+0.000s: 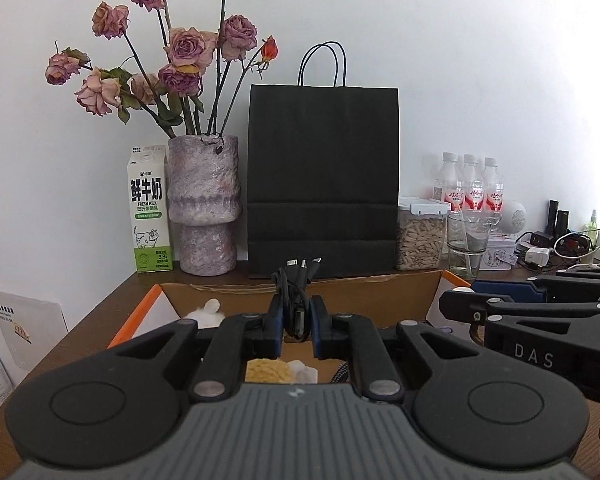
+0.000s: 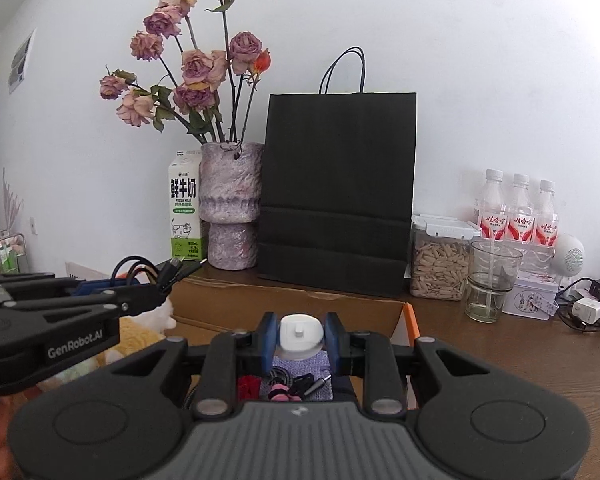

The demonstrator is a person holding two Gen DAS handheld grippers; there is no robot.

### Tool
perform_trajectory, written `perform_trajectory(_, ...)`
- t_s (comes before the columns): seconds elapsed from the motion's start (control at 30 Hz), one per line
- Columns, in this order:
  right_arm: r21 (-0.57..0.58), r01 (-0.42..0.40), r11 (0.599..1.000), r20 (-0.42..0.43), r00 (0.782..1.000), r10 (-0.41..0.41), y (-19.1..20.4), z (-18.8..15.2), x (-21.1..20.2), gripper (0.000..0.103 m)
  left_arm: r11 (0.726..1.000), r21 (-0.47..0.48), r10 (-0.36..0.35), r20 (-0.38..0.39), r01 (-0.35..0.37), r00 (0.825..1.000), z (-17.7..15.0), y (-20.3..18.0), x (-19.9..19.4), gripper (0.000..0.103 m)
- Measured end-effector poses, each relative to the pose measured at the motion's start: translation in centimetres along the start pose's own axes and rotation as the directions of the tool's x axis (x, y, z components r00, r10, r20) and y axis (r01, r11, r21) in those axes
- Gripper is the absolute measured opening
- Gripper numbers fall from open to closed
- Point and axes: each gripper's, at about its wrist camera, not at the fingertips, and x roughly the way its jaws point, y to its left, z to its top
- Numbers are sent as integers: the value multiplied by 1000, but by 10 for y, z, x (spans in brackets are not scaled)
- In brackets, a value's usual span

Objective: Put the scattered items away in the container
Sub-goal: 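Carry the white cap and black cable over the box and release them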

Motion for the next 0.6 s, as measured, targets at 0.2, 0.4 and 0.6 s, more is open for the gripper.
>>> perform_trajectory(0.2, -15, 9, 1000, 4, 1000, -9, 6, -6, -5, 24, 1000, 13, 18, 3, -18, 1000, -5, -2, -3, 13)
perform_trajectory(0.4, -23, 15, 1000, 0, 1000, -15, 8, -7, -6, 24, 999, 18, 26, 4, -26, 1000, -6, -3, -4, 14)
perform_trajectory(0.6, 7, -1, 1000, 16, 1000, 1, 5, -10, -9, 71, 995, -13, 98, 103, -97, 990, -6, 1, -19, 70)
